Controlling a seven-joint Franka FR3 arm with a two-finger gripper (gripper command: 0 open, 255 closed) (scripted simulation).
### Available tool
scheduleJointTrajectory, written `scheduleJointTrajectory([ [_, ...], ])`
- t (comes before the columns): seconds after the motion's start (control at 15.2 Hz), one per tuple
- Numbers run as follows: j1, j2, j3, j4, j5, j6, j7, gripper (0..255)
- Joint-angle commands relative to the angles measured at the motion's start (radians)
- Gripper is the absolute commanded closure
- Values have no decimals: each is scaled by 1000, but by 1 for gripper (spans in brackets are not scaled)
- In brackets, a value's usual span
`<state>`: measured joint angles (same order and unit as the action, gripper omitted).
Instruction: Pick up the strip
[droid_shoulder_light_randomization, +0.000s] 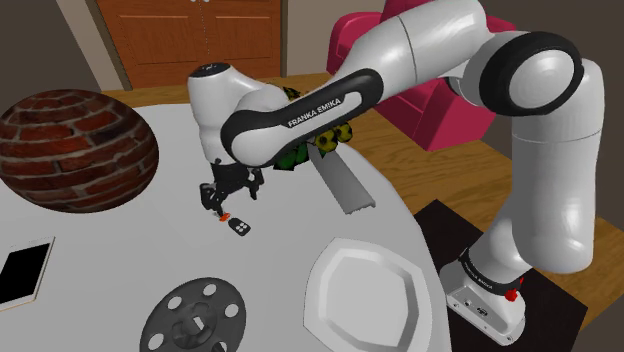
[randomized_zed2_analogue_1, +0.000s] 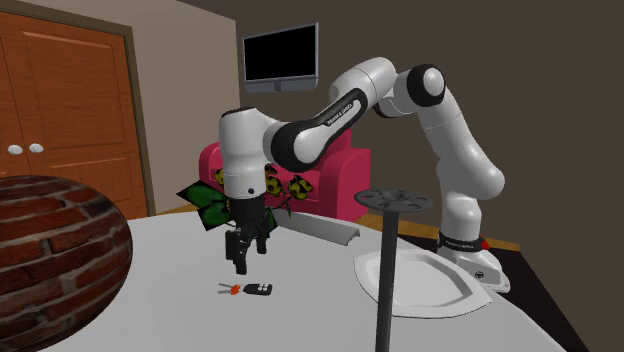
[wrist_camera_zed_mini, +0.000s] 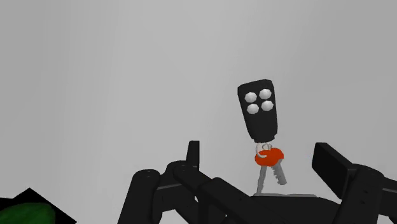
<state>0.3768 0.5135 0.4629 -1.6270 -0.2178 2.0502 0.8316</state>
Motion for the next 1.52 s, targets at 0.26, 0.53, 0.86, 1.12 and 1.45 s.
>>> scheduleJointTrajectory([
  [0.26,38,91,-16,55,-35,26,20,0],
  [0.53,42,114,-23,42,-46,60,25,0],
  [0.86,44,114,-23,44,-46,58,26,255],
  [1.12,44,121,-25,51,-47,57,24,255],
  [1.45,39,94,-17,52,-37,31,21,255],
])
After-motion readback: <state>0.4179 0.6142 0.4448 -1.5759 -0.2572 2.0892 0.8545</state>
